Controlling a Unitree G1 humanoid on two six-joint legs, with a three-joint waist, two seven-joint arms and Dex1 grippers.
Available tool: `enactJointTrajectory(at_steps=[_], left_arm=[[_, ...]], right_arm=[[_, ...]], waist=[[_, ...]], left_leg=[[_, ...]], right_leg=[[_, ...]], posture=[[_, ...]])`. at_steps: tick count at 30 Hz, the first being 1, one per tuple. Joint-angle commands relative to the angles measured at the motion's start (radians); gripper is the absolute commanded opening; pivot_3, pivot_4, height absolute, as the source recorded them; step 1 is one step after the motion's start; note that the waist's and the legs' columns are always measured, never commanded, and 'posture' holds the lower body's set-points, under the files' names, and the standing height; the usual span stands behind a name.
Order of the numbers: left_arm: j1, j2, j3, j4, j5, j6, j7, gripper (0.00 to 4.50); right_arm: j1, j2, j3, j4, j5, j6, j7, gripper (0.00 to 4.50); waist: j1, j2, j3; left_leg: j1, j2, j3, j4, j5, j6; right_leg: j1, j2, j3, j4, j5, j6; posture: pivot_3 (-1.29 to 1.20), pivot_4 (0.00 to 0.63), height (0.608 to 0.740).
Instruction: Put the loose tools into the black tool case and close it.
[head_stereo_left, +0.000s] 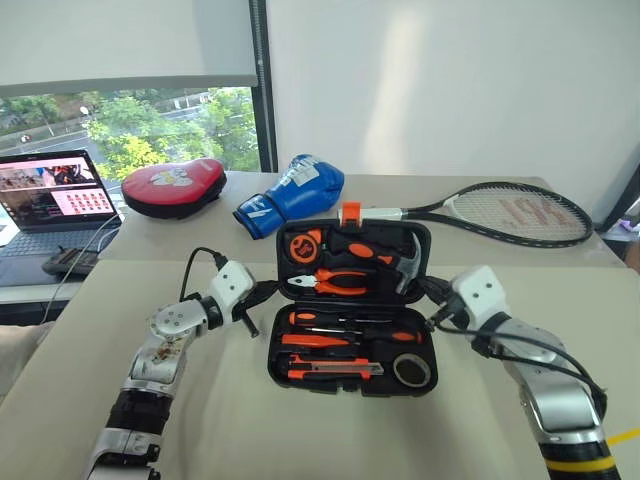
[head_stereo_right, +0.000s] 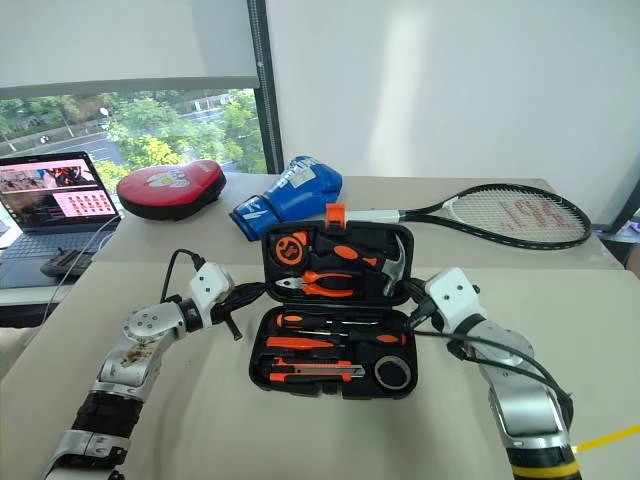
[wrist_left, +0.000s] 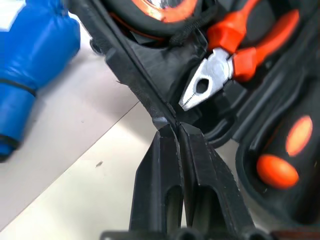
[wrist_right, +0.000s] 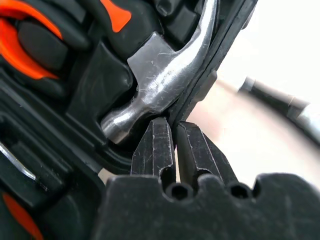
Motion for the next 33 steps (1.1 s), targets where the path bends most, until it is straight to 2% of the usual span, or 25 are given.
enactJointTrajectory(at_steps=[1, 3, 5, 7, 9, 12, 13, 14, 15, 16, 19, 21, 22, 24, 27, 33], left_arm=[[0.043, 0.062, 0.004, -0.019, 0.037, -0.179, -0.007, 0.0], [0.069, 0.084, 0.025, -0.004, 0.029, -0.21, 0.004, 0.0], [0.076, 0.095, 0.036, 0.008, 0.01, -0.197, 0.012, 0.0], [0.094, 0.114, 0.054, 0.026, -0.019, -0.146, 0.003, 0.0], [0.122, 0.146, 0.065, 0.061, -0.037, -0.143, -0.026, 0.0], [0.134, 0.171, 0.082, 0.086, -0.104, -0.084, -0.07, 0.0], [0.133, 0.177, 0.097, 0.107, -0.128, -0.068, -0.074, 0.32], [0.131, 0.181, 0.107, 0.124, -0.142, -0.06, -0.075, 0.64], [0.134, 0.188, 0.111, 0.133, -0.154, -0.043, -0.082, 0.72], [0.134, 0.192, 0.112, 0.141, -0.161, -0.032, -0.088, 1.22], [0.137, 0.2, 0.123, 0.176, -0.148, -0.049, -0.084, 2.16], [0.125, 0.194, 0.144, 0.202, -0.16, 0.002, -0.064, 2.95], [0.116, 0.191, 0.152, 0.213, -0.167, 0.023, -0.057, 2.97], [0.098, 0.188, 0.163, 0.227, -0.176, 0.046, -0.047, 2.97], [0.075, 0.182, 0.159, 0.218, -0.182, 0.069, -0.05, 2.97], [0.035, 0.144, 0.141, 0.181, -0.19, 0.12, -0.052, 2.97]], right_arm=[[0.094, -0.042, 0.013, -0.152, -0.084, -0.157, 0.003, 0.01], [0.147, -0.019, -0.005, -0.211, -0.032, -0.113, 0.006, 0.01], [0.174, -0.042, -0.006, -0.262, -0.015, -0.048, 0.036, 0.01], [0.227, -0.054, -0.007, -0.343, 0.045, 0.092, 0.07, 0.01], [0.277, -0.076, -0.021, -0.4, 0.055, 0.15, 0.091, 0.01], [0.318, -0.117, -0.042, -0.439, 0.043, 0.175, 0.11, 0.01], [0.342, -0.128, -0.048, -0.451, 0.033, 0.164, 0.114, 0.81], [0.358, -0.135, -0.051, -0.46, 0.027, 0.158, 0.117, 0.93], [0.372, -0.139, -0.05, -0.469, 0.016, 0.151, 0.113, 1.14], [0.379, -0.141, -0.049, -0.474, 0.007, 0.146, 0.11, 1.24], [0.419, -0.139, -0.035, -0.476, -0.026, 0.098, 0.1, 1.24], [0.449, -0.141, -0.024, -0.48, -0.044, 0.08, 0.103, 0.68], [0.46, -0.142, -0.023, -0.48, -0.047, 0.075, 0.108, 0.59], [0.5, -0.139, -0.024, -0.494, -0.035, 0.082, 0.123, 0.05], [0.508, -0.085, -0.04, -0.548, 0.08, 0.193, 0.123, 0.05], [0.497, -0.085, -0.055, -0.571, 0.141, 0.295, 0.132, 0.05]], waist=[[0.001, 0.0, 0.0], [-0.001, 0.0, 0.0], [-0.007, 0.0, 0.0], [-0.009, 0.0, 0.0], [-0.01, 0.0, 0.0], [-0.01, 0.0, 0.0], [-0.01, 0.0, 0.0], [-0.011, 0.0, 0.0], [-0.012, 0.0, 0.0], [-0.013, -0.001, 0.0], [-0.003, -0.002, 0.0], [0.015, -0.002, 0.0], [0.019, -0.002, 0.0], [0.024, -0.004, 0.0], [0.025, -0.007, 0.0], [0.02, -0.008, 0.0]], left_leg=[[0.002, 0.0, 0.0, 0.0, 0.0, 0.0], [0.005, 0.001, 0.001, 0.0, 0.0, 0.0], [0.007, 0.003, 0.001, -0.001, 0.0, 0.0], [0.008, 0.004, 0.001, 0.0, 0.0, 0.001], [0.011, 0.008, 0.001, 0.0, -0.004, 0.007], [0.02, 0.012, 0.001, 0.0, -0.006, 0.006], [0.021, 0.013, 0.001, -0.001, -0.006, 0.006], [0.021, 0.013, 0.001, -0.001, -0.006, 0.006], [0.022, 0.013, 0.001, -0.001, -0.006, 0.006], [0.023, 0.014, 0.002, -0.001, -0.006, 0.005], [0.023, 0.015, 0.002, -0.001, -0.006, 0.004], [0.022, 0.015, 0.002, 0.001, -0.006, 0.004], [0.022, 0.015, 0.002, 0.001, -0.007, 0.005], [0.022, 0.014, 0.002, 0.002, -0.007, 0.005], [0.022, 0.015, 0.001, 0.002, -0.007, 0.004], [0.022, 0.015, 0.001, 0.002, -0.007, 0.004]], right_leg=[[0.002, 0.0, 0.0, 0.0, 0.0, 0.0], [0.003, 0.0, 0.001, 0.001, -0.001, -0.002], [0.005, 0.001, 0.001, 0.002, -0.001, -0.004], [0.005, 0.001, 0.002, 0.002, 0.0, -0.006], [0.01, 0.003, 0.001, 0.002, 0.001, -0.007], [0.018, 0.006, -0.001, 0.001, -0.001, -0.01], [0.018, 0.006, -0.001, 0.001, -0.002, -0.01], [0.018, 0.006, -0.001, 0.001, -0.002, -0.01], [0.019, 0.006, -0.001, 0.002, -0.002, -0.011], [0.019, 0.008, 0.0, 0.002, -0.002, -0.011], [0.019, 0.01, -0.002, 0.002, -0.002, -0.012], [0.02, 0.009, -0.003, 0.001, -0.002, -0.012], [0.02, 0.008, -0.003, 0.001, -0.002, -0.012], [0.021, 0.008, -0.004, 0.001, -0.002, -0.012], [0.021, 0.007, -0.005, 0.001, -0.002, -0.012], [0.021, 0.006, -0.005, 0.001, -0.002, -0.012]], posture=[[0.0, 0.15, 0.74], [0.0, 0.15, 0.74], [0.0, 0.15, 0.74], [0.0, 0.15, 0.74], [0.0, 0.15, 0.74], [0.0, 0.15, 0.74], [0.0, 0.15, 0.74], [0.0, 0.15, 0.74], [0.0, 0.15, 0.74], [0.0, 0.15, 0.74], [0.0, 0.15, 0.74], [0.0, 0.15, 0.74], [0.0, 0.15, 0.74], [0.0, 0.15, 0.74], [0.0, 0.15, 0.74], [0.0, 0.15, 0.74]])
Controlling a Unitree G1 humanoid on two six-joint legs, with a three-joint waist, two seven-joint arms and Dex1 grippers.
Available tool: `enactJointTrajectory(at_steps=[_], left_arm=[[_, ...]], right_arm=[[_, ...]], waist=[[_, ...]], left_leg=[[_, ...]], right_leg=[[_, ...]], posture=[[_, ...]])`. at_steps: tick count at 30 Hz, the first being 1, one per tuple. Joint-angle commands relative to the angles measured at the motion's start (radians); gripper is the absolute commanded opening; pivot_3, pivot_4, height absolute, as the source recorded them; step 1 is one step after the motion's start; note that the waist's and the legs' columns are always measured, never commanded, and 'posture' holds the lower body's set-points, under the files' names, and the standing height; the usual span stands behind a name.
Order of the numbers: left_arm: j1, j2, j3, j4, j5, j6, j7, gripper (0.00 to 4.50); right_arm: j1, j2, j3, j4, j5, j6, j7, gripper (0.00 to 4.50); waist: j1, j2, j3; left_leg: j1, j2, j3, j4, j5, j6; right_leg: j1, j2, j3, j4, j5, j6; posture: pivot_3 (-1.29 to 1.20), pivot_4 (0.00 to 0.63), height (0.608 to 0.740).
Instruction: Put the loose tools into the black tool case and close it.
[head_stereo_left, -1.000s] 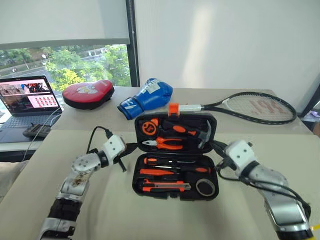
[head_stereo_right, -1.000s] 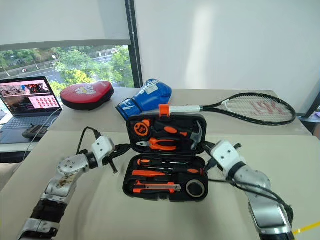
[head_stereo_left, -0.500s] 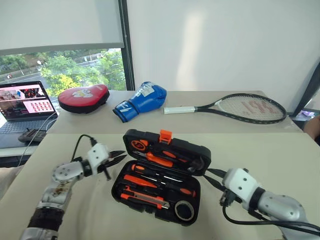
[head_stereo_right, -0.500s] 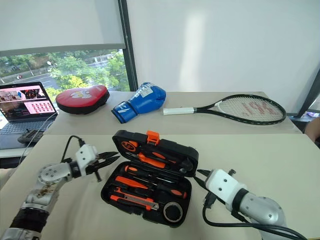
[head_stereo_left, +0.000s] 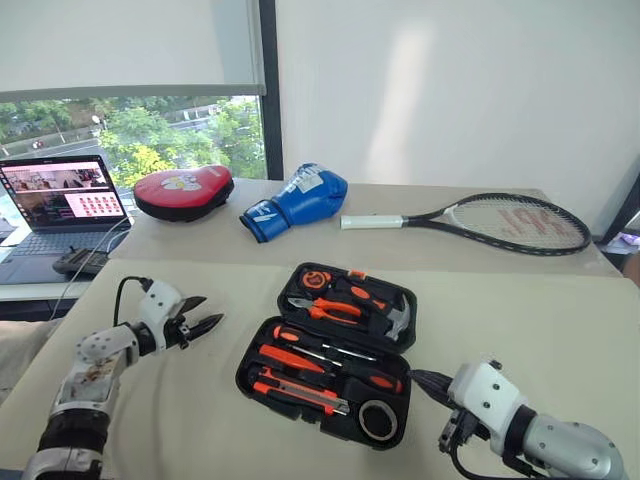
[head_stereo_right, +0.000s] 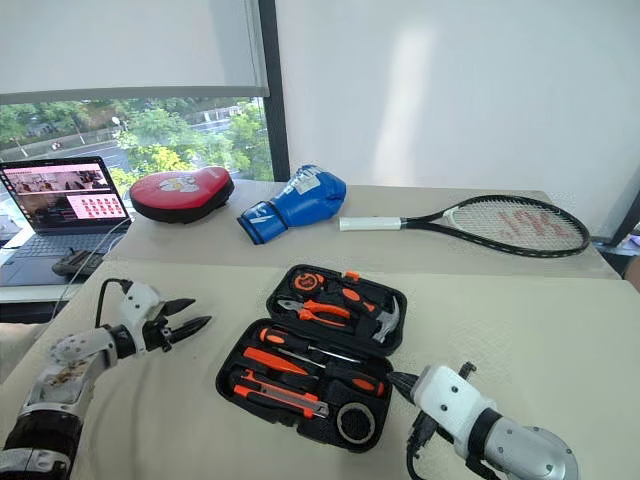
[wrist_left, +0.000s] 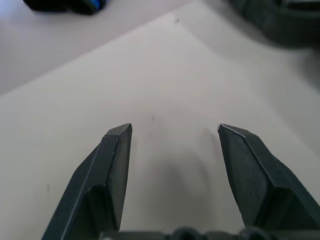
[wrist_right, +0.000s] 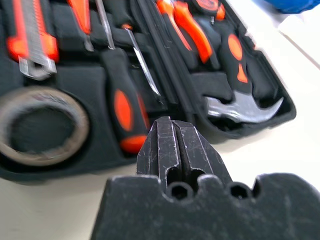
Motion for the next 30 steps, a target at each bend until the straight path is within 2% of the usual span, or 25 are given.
enactJointTrajectory(at_steps=[1, 5, 8, 9, 11, 16, 20, 22, 27, 30], left_arm=[[-0.031, -0.016, -0.004, -0.071, -0.028, 0.049, -0.002, 2.97], [-0.025, -0.035, -0.034, -0.224, -0.094, 0.235, -0.026, 2.97], [-0.027, -0.047, -0.051, -0.336, -0.133, 0.36, -0.003, 3.62], [-0.038, -0.061, -0.05, -0.364, -0.145, 0.404, 0.025, 4.1], [-0.075, -0.071, -0.079, -0.406, -0.133, 0.527, 0.085, 4.5], [-0.209, -0.132, -0.115, -0.453, -0.113, 0.764, 0.239, 4.5], [-0.354, -0.164, -0.16, -0.387, -0.081, 1.0, 0.348, 4.5], [-0.455, -0.187, -0.163, -0.294, -0.085, 1.079, 0.361, 4.5], [-0.573, -0.209, -0.163, -0.136, -0.068, 1.113, 0.376, 4.5], [-0.615, -0.213, -0.186, -0.065, -0.056, 1.105, 0.357, 4.5]], right_arm=[[-0.024, 0.009, -0.04, -0.052, 0.055, 0.068, -0.014, 0.05], [-0.099, 0.044, -0.09, -0.062, 0.145, 0.192, -0.053, 0.05], [-0.167, 0.072, -0.137, -0.057, 0.221, 0.299, -0.089, 0.0], [-0.182, 0.06, -0.142, -0.055, 0.228, 0.316, -0.085, 0.29], [-0.238, 0.068, -0.171, -0.035, 0.271, 0.388, -0.111, 0.85], [-0.346, 0.051, -0.163, 0.022, 0.327, 0.589, -0.165, 2.5], [-0.485, 0.083, -0.168, 0.104, 0.376, 0.755, -0.216, 2.5], [-0.616, 0.063, -0.156, 0.164, 0.383, 0.916, -0.235, 2.5], [-0.815, 0.129, -0.231, 0.269, 0.416, 1.122, -0.248, 2.5], [-0.858, 0.123, -0.211, 0.304, 0.411, 1.162, -0.259, 2.5]], waist=[[-0.001, 0.0, 0.0], [-0.001, -0.001, 0.0], [-0.001, -0.001, 0.001], [-0.001, -0.001, 0.001], [0.0, -0.001, 0.001], [0.0, -0.001, 0.001], [-0.003, -0.002, 0.001], [-0.005, -0.001, 0.001], [-0.008, -0.001, 0.002], [-0.008, -0.001, 0.001]], left_leg=[[0.0, 0.0, 0.0, 0.0, 0.0, 0.0], [-0.001, 0.0, 0.0, 0.0, 0.0, 0.0], [-0.002, 0.0, -0.001, 0.0, 0.0, 0.0], [-0.001, 0.0, -0.001, 0.0, 0.0, 0.0], [-0.002, 0.0, -0.001, -0.001, 0.0, 0.0], [-0.002, -0.001, -0.002, 0.0, 0.0, 0.0], [-0.002, -0.002, -0.002, 0.0, 0.0, 0.0], [-0.002, -0.003, -0.002, 0.0, 0.0, 0.0], [-0.004, -0.003, -0.002, -0.002, 0.001, 0.0], [-0.007, -0.003, -0.002, -0.004, 0.003, -0.004]], right_leg=[[0.0, 0.0, 0.0, 0.0, 0.0, 0.0], [-0.001, 0.0, 0.0, 0.0, 0.0, 0.0], [-0.001, -0.002, 0.0, 0.0, 0.0, 0.0], [-0.001, -0.002, 0.0, 0.0, 0.0, 0.0], [-0.002, -0.002, 0.0, 0.0, 0.0, 0.0], [-0.001, 0.0, 0.0, 0.0, 0.0, 0.0], [-0.001, 0.001, 0.001, 0.0, 0.0, 0.0], [-0.001, 0.002, 0.002, 0.0, 0.0, 0.0], [-0.003, 0.004, 0.001, 0.0, 0.0, 0.0], [-0.005, 0.004, 0.001, 0.001, 0.0, 0.0]], posture=[[0.0, 0.15, 0.74], [0.0, 0.15, 0.74], [0.0, 0.15, 0.74], [0.0, 0.15, 0.74], [0.0, 0.15, 0.74], [0.0, 0.15, 0.74], [0.0, 0.15, 0.74], [0.0, 0.15, 0.74], [0.0, 0.15, 0.74], [0.0, 0.15, 0.74]])
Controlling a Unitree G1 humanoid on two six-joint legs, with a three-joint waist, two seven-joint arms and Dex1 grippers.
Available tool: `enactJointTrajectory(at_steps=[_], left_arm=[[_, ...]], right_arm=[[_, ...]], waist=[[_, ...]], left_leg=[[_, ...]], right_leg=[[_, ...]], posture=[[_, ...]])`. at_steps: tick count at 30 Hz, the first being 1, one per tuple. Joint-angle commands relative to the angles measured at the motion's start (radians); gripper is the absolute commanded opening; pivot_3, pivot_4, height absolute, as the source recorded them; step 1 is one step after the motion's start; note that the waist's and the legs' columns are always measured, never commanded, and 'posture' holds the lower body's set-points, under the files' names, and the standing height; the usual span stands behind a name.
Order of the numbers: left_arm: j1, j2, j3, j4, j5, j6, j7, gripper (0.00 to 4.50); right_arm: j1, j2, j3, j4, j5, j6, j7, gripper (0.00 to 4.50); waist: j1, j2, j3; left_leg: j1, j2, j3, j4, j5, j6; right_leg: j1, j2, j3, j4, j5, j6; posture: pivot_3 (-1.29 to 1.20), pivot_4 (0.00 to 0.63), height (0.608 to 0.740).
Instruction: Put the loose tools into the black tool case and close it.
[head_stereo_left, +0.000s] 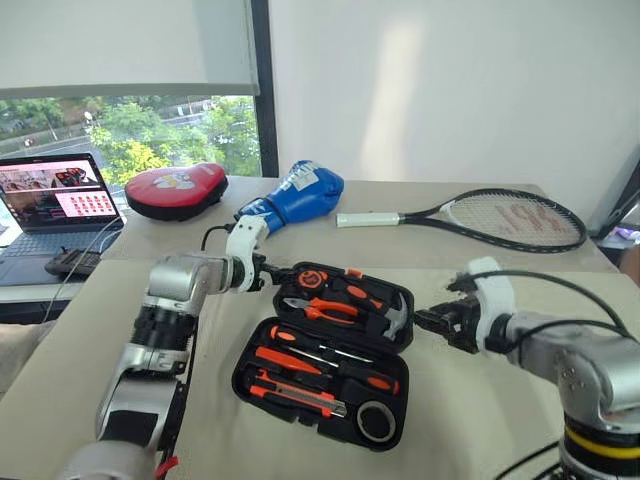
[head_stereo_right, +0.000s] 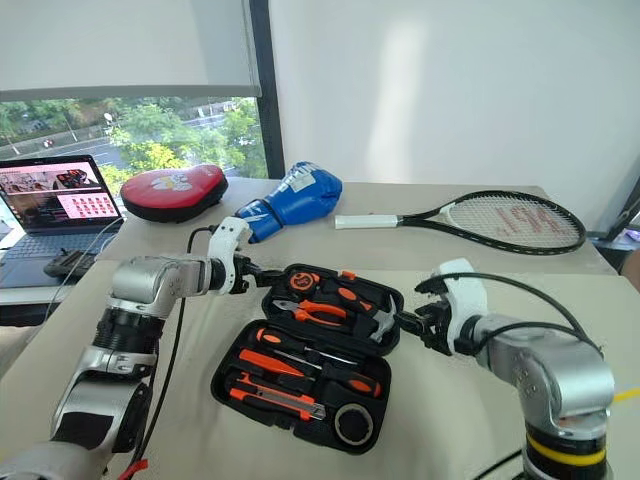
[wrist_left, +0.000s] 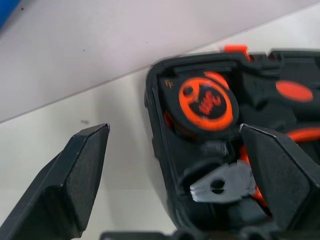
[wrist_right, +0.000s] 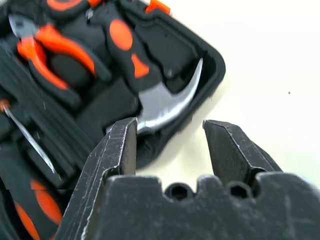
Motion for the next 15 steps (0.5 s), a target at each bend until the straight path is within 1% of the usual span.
enactJointTrajectory(at_steps=[1, 8, 15], left_arm=[[-0.063, 0.001, -0.018, 0.068, 0.02, -0.008, -0.014, 4.5], [-0.147, -0.023, -0.053, 0.252, 0.054, -0.054, -0.052, 4.5], [-0.227, -0.061, -0.108, 0.471, 0.103, -0.125, -0.143, 4.5]], right_arm=[[-0.043, -0.01, -0.003, 0.029, 0.004, 0.047, -0.019, 2.5], [-0.111, -0.025, 0.067, 0.193, -0.031, 0.038, -0.042, 2.5], [-0.19, -0.043, 0.135, 0.417, -0.059, -0.032, -0.017, 2.5]], waist=[[0.0, 0.0, 0.0], [0.002, 0.0, 0.0], [-0.002, 0.0, 0.0]], left_leg=[[-0.002, 0.0, 0.0, 0.0, 0.003, -0.004], [-0.007, -0.003, 0.0, 0.004, 0.001, -0.002], [-0.007, -0.004, 0.0, 0.004, 0.001, -0.001]], right_leg=[[-0.001, 0.0, -0.001, 0.0, 0.0, 0.0], [-0.002, -0.002, -0.002, -0.002, 0.001, 0.001], [-0.002, -0.003, -0.002, -0.002, 0.001, 0.003]], posture=[[0.0, 0.15, 0.74], [0.0, 0.15, 0.74], [0.0, 0.15, 0.74]])
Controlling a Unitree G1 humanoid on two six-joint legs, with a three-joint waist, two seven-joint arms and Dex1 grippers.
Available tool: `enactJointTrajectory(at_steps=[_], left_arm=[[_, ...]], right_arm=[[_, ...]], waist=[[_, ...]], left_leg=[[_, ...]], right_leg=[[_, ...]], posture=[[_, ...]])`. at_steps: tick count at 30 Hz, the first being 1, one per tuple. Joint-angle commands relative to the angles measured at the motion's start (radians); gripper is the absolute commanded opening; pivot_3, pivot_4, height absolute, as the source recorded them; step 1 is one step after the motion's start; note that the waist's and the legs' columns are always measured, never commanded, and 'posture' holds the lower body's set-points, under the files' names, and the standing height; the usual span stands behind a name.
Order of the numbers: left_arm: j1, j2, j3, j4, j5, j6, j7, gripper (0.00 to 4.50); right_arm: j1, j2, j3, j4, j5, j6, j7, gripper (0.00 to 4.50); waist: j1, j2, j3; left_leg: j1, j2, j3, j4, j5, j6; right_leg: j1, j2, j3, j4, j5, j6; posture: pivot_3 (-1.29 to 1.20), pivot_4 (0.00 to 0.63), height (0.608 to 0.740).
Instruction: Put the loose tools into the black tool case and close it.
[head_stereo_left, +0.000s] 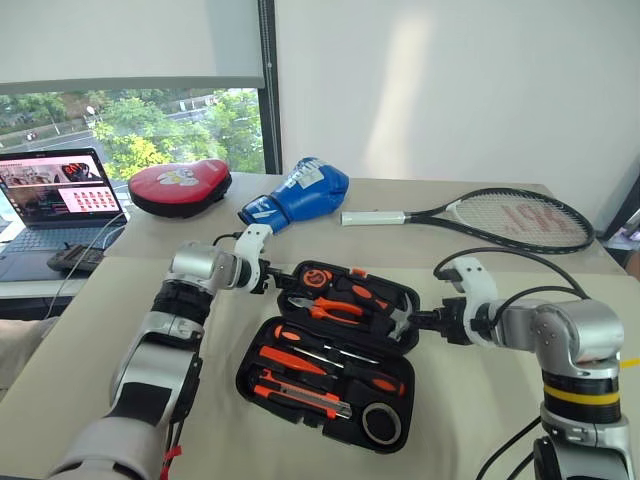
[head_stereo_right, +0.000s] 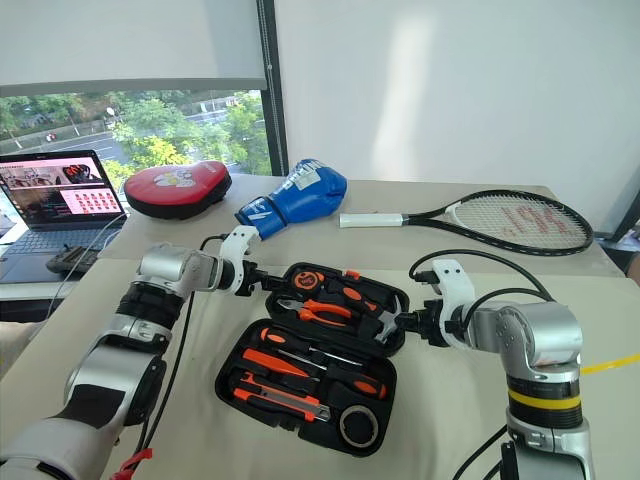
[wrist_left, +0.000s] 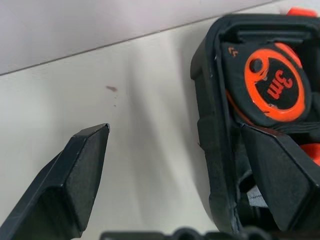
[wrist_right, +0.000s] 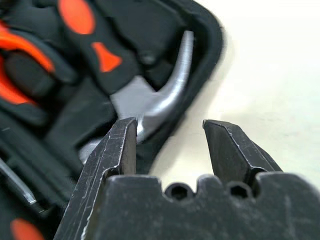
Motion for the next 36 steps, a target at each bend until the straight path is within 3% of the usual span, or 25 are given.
enactJointTrajectory(at_steps=[1, 2, 3, 8, 13, 14, 20, 22, 28, 32, 36], left_arm=[[-0.056, -0.022, -0.015, 0.093, 0.029, -0.061, -0.042, 4.5], [-0.067, -0.029, -0.005, 0.125, 0.03, -0.072, -0.047, 3.98], [-0.075, -0.033, -0.002, 0.15, 0.034, -0.084, -0.054, 3.8], [-0.104, -0.048, -0.001, 0.248, 0.062, -0.148, -0.092, 2.07], [-0.133, -0.069, 0.042, 0.306, 0.054, -0.207, -0.105, 0.31], [-0.142, -0.073, 0.055, 0.321, 0.055, -0.23, -0.098, 0.12], [-0.191, -0.085, 0.122, 0.381, 0.058, -0.323, -0.072, 0.12], [-0.199, -0.084, 0.135, 0.391, 0.063, -0.358, -0.071, 0.12], [-0.162, -0.087, 0.125, 0.289, 0.101, -0.654, -0.124, 0.12], [0.05, -0.053, 0.088, -0.104, 0.08, -0.892, -0.251, 0.12], [0.336, 0.065, 0.032, -0.482, 0.13, -1.159, -0.326, 0.12]], right_arm=[[-0.043, -0.024, 0.03, 0.087, -0.013, -0.063, 0.024, 2.5], [-0.049, -0.028, 0.04, 0.11, -0.014, -0.076, 0.031, 1.99], [-0.054, -0.028, 0.041, 0.13, -0.014, -0.083, 0.035, 1.79], [-0.068, -0.03, 0.073, 0.153, -0.011, -0.111, 0.061, 0.12], [-0.11, -0.022, 0.078, 0.21, -0.041, -0.184, 0.052, 0.0], [-0.131, -0.021, 0.082, 0.235, -0.052, -0.212, 0.051, 0.0], [-0.235, -0.003, 0.101, 0.394, -0.102, -0.39, 0.073, 0.0], [-0.252, -0.003, 0.116, 0.434, -0.126, -0.472, 0.089, 0.0], [-0.236, -0.012, 0.181, 0.424, -0.229, -0.825, 0.151, 0.0], [-0.096, 0.015, 0.104, 0.156, -0.203, -0.97, 0.141, 0.0], [0.131, -0.015, 0.068, -0.185, -0.188, -0.999, 0.157, 0.0]], waist=[[0.001, 0.0, 0.0], [0.001, 0.0, 0.0], [0.003, 0.0, 0.0], [0.003, 0.0, 0.0], [-0.002, 0.0, 0.0], [-0.004, 0.0, 0.0], [-0.005, 0.0, 0.0], [-0.005, 0.0, 0.0], [-0.011, 0.0, 0.0], [-0.017, 0.0, 0.0], [-0.02, 0.001, 0.0]], left_leg=[[0.0, 0.0, 0.0, 0.0, 0.0, 0.0], [0.0, 0.0, 0.0, 0.0, 0.0, 0.0], [0.0, 0.0, 0.0, 0.0, 0.0, 0.0], [0.002, 0.0, -0.001, 0.002, -0.001, 0.004], [0.005, 0.0, -0.001, 0.003, -0.002, 0.009], [0.005, 0.0, -0.001, 0.003, -0.002, 0.009], [0.002, 0.0, -0.001, 0.003, 0.0, 0.007], [-0.001, -0.001, -0.001, 0.003, 0.004, 0.0], [-0.016, -0.004, 0.0, 0.002, 0.005, -0.001], [-0.019, -0.005, 0.0, 0.001, 0.006, -0.001], [-0.021, -0.005, 0.0, -0.004, 0.006, -0.002]], right_leg=[[0.0, 0.0, 0.0, 0.0, 0.0, 0.0], [0.0, 0.0, 0.0, 0.0, 0.0, 0.0], [0.001, 0.0, 0.0, 0.0, 0.0, 0.0], [0.004, -0.002, -0.001, 0.0, 0.001, 0.002], [0.004, -0.004, 0.0, 0.001, 0.002, 0.001], [0.003, -0.004, 0.001, 0.001, 0.002, 0.001], [0.0, -0.005, 0.002, 0.001, 0.004, 0.001], [-0.003, -0.005, 0.002, 0.001, 0.004, 0.001], [-0.018, -0.005, 0.003, 0.005, 0.006, 0.004], [-0.021, -0.006, 0.001, 0.002, 0.006, 0.005], [-0.027, -0.006, 0.001, 0.003, 0.006, 0.005]], posture=[[0.0, 0.15, 0.74], [0.0, 0.15, 0.74], [0.0, 0.15, 0.74], [0.0, 0.15, 0.74], [0.0, 0.15, 0.74], [0.0, 0.15, 0.74], [0.0, 0.15, 0.74], [0.0, 0.15, 0.74], [0.0, 0.15, 0.74], [0.0, 0.15, 0.74], [0.0, 0.15, 0.74]])
